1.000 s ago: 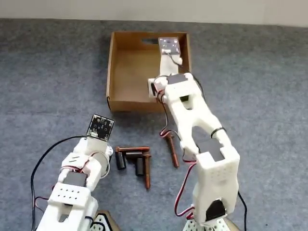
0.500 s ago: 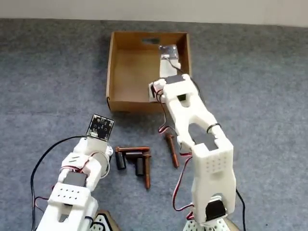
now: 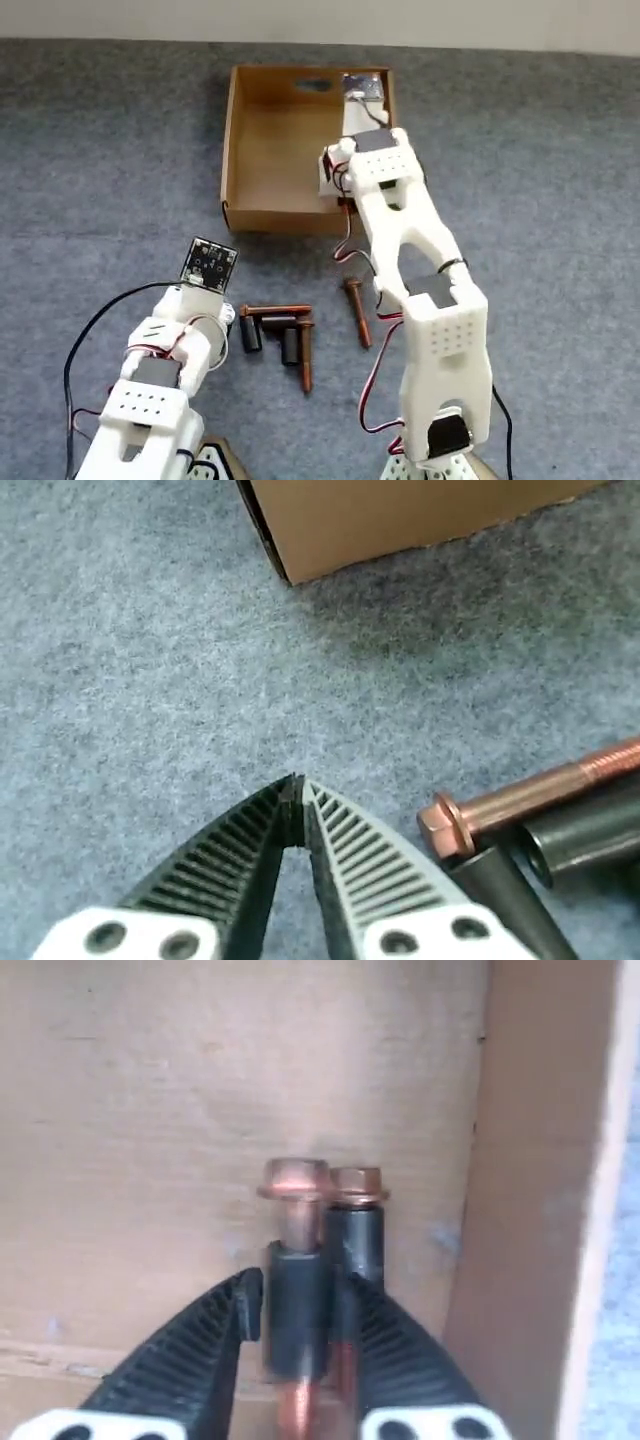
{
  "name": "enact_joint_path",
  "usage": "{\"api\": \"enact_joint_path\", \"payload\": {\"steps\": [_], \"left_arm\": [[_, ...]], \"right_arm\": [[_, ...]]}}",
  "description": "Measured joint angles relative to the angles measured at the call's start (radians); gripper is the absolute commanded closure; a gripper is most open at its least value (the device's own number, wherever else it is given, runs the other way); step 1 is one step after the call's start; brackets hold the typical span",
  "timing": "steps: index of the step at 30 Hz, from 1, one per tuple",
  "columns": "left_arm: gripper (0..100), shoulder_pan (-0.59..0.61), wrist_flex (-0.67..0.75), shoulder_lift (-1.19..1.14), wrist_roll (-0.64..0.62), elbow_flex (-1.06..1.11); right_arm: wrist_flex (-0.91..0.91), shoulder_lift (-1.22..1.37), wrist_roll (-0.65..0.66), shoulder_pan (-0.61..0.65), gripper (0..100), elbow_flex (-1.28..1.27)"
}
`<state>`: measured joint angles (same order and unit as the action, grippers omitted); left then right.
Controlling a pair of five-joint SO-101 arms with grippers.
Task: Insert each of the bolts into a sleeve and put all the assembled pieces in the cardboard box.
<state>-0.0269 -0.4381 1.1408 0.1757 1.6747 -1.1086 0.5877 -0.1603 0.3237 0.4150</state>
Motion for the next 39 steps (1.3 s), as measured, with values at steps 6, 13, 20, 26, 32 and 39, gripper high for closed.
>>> {"api": "enact_joint_path", "payload": {"steps": [6,13,20,26,32,39], "left_arm": [[99,0.0,0.0,0.0,0.0,0.0],[99,0.0,0.0,0.0,0.0,0.0],[99,0.0,0.0,0.0,0.0,0.0],[99,0.0,0.0,0.0,0.0,0.0],[99,0.0,0.0,0.0,0.0,0.0],[99,0.0,0.0,0.0,0.0,0.0]], "right_arm": [[-0.017,-0.002,0.0,0.002,82.8,0.023],[-0.083,-0.072,0.0,0.002,82.9,0.048],[-0.107,-0.158,0.0,0.015,93.2,0.058],[-0.075,-0.064,0.126,0.112,83.3,0.078],[-0.066,0.021,0.176,0.173,78.1,0.083],[-0.063,0.035,0.198,0.189,78.1,0.083]]}}
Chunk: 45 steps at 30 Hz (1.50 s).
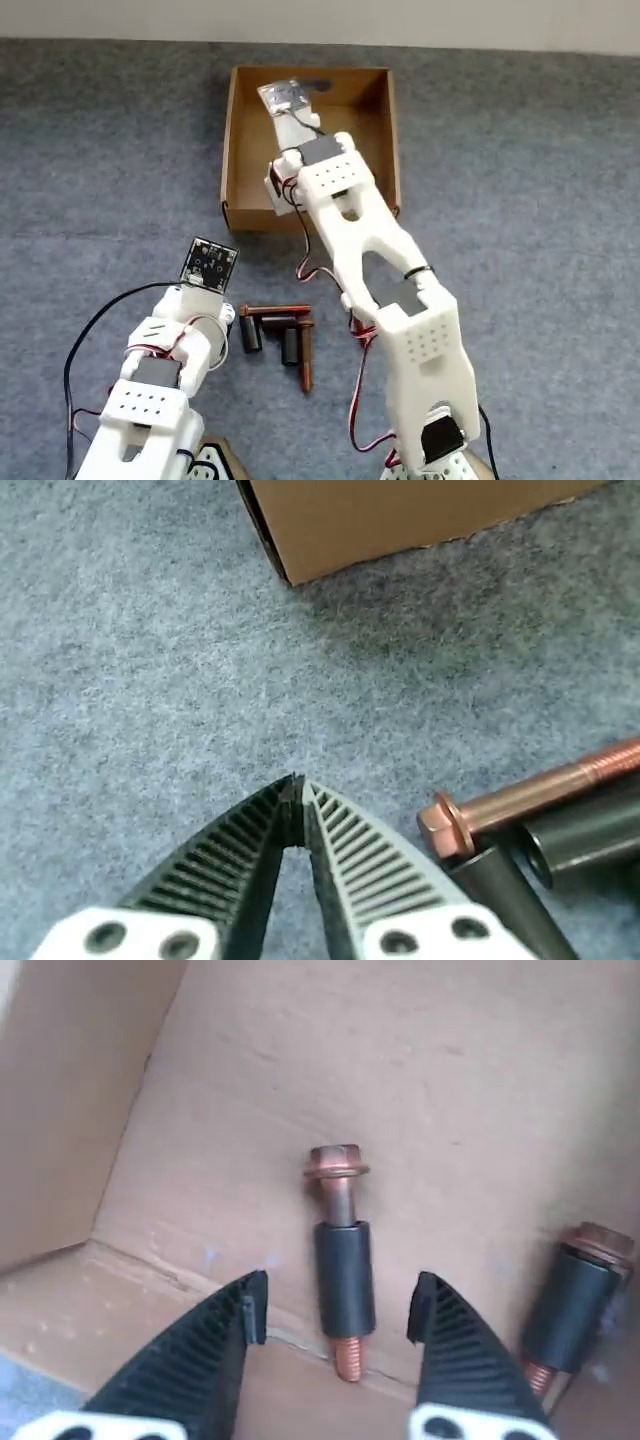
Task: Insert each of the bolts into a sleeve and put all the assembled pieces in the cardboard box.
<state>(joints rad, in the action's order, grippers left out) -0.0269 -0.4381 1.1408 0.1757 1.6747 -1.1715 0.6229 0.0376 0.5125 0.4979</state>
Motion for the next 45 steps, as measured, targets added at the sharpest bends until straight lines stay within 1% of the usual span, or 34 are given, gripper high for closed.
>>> {"api": "enact_joint_path", "payload": {"steps": [5,11,16,18,22,23,34,39,43,45], "left_arm": [[99,0.0,0.0,0.0,0.0,0.0],[99,0.0,0.0,0.0,0.0,0.0],[99,0.0,0.0,0.0,0.0,0.0],[99,0.0,0.0,0.0,0.0,0.0],[99,0.0,0.0,0.0,0.0,0.0],[99,0.0,0.0,0.0,0.0,0.0],[99,0.0,0.0,0.0,0.0,0.0],[99,0.0,0.0,0.0,0.0,0.0],[99,0.0,0.0,0.0,0.0,0.0],[99,0.0,0.0,0.0,0.0,0.0]], "right_arm": [[0.014,0.021,0.095,0.04,78.1,0.014],[0.032,0.109,0.109,0.046,78.1,0.075],[-0.006,0.209,0.109,0.035,78.3,0.19],[-0.032,0.244,0.109,0.026,82.3,0.255],[-0.098,0.315,0.109,-0.003,96.8,0.387],[-0.114,0.331,0.109,-0.012,97.8,0.42],[-0.269,0.427,0.11,-0.157,96.8,0.69],[-0.308,0.43,0.11,-0.169,96.4,0.764],[-0.321,0.43,0.11,-0.166,87.8,0.787],[-0.321,0.43,0.11,-0.166,86.8,0.787]]}}
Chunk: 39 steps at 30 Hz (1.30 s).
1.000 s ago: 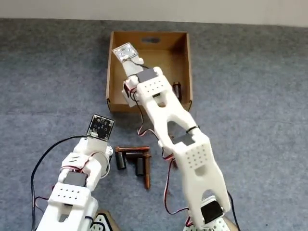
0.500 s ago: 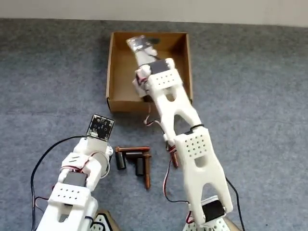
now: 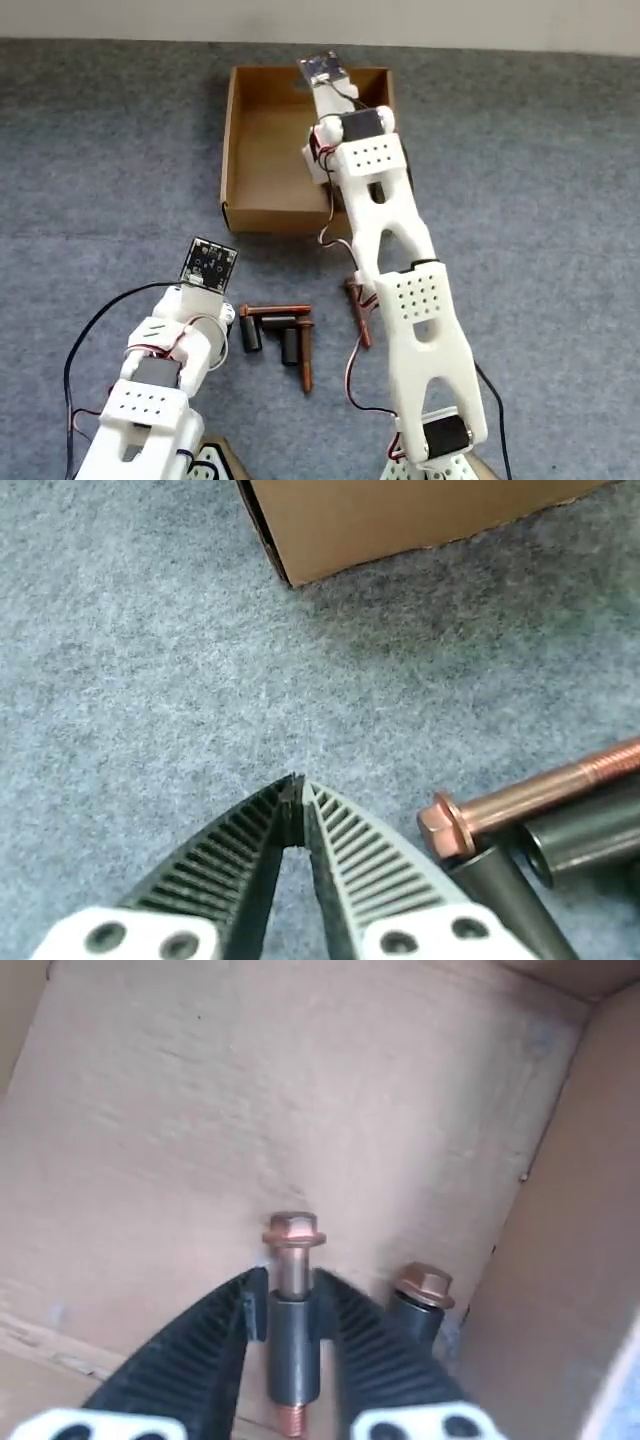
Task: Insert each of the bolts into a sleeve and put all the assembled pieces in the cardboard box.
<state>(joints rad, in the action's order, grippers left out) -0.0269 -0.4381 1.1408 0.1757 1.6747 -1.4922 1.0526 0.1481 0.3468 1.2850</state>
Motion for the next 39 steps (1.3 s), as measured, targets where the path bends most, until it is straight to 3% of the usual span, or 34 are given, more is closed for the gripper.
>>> {"api": "enact_joint_path", "payload": {"steps": [6,10,20,39], "left_arm": [[99,0.0,0.0,0.0,0.0,0.0],[99,0.0,0.0,0.0,0.0,0.0],[99,0.0,0.0,0.0,0.0,0.0],[99,0.0,0.0,0.0,0.0,0.0]], "right_arm": [[0.0,0.0,0.0,-0.005,86.9,0.0],[-0.006,0.0,-0.014,0.009,99.2,0.006],[-0.006,0.091,0.009,0.1,98.8,0.037],[0.011,0.14,0.009,-0.031,98.7,0.087]]}}
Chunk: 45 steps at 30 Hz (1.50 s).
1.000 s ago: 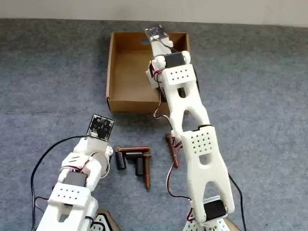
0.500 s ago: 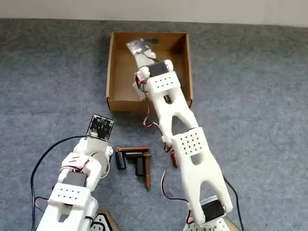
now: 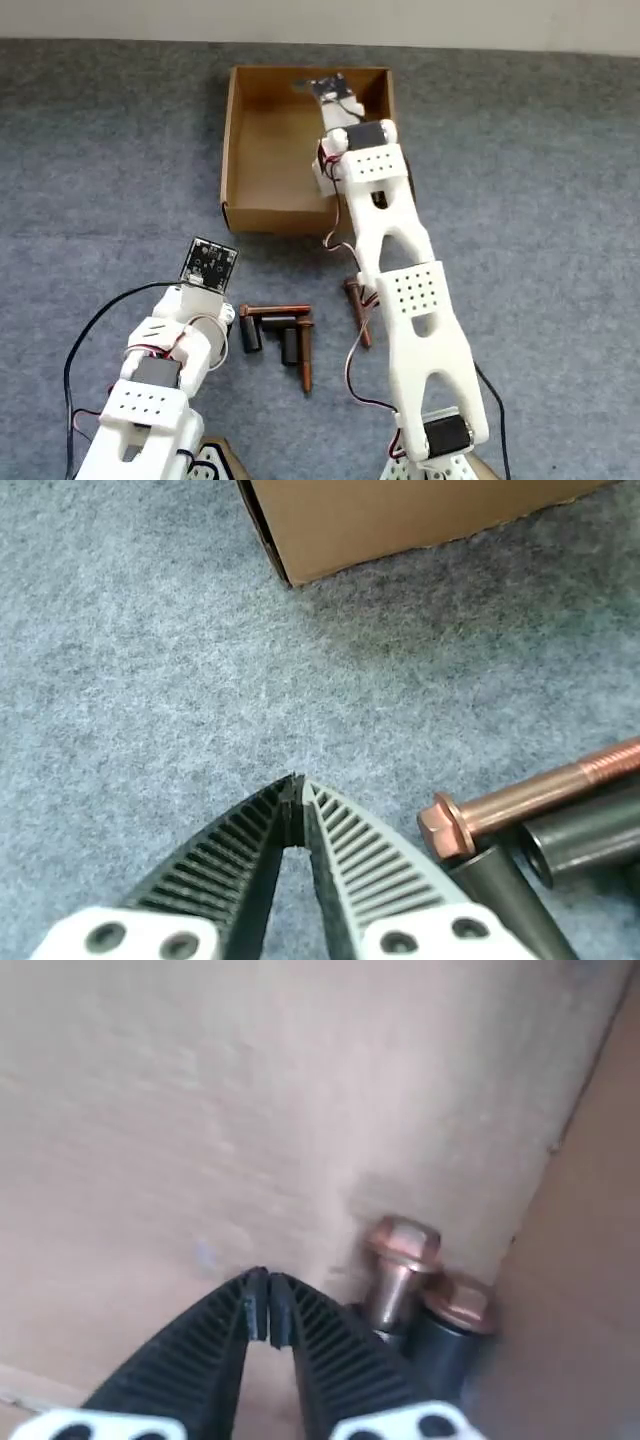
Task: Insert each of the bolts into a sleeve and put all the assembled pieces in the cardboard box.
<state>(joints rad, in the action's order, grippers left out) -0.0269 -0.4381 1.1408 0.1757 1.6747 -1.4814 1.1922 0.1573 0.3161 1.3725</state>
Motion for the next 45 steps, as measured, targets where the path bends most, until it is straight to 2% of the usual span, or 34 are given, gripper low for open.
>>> {"api": "enact_joint_path", "payload": {"steps": [3,8,17,26,30,35,39,42,45], "left_arm": [[99,0.0,0.0,0.0,0.0,0.0],[99,0.0,0.0,0.0,0.0,0.0],[99,0.0,0.0,0.0,0.0,0.0],[99,0.0,0.0,0.0,0.0,0.0],[99,0.0,0.0,0.0,0.0,0.0],[99,0.0,0.0,0.0,0.0,0.0],[99,0.009,0.0,0.0,0.0,0.0],[99,0.097,-0.002,0.0,0.002,-0.009],[99,0.215,-0.044,-0.002,0.002,-0.049]], "right_arm": [[-0.028,0.0,-0.003,0.0,98.7,0.087],[-0.114,-0.002,-0.107,0.0,98.7,0.259],[-0.259,-0.066,-0.155,0.0,98.5,0.278],[-0.272,-0.27,-0.189,0.011,98.5,0.253],[-0.272,-0.509,-0.222,0.038,98.5,-0.035],[-0.261,-0.899,-0.215,0.066,98.5,-0.649],[-0.138,-1.198,-0.178,0.069,98.5,-1.129],[-0.009,-1.419,-0.173,0.069,98.3,-1.456],[0.091,-1.61,-0.173,0.069,92.8,-1.729]]}}
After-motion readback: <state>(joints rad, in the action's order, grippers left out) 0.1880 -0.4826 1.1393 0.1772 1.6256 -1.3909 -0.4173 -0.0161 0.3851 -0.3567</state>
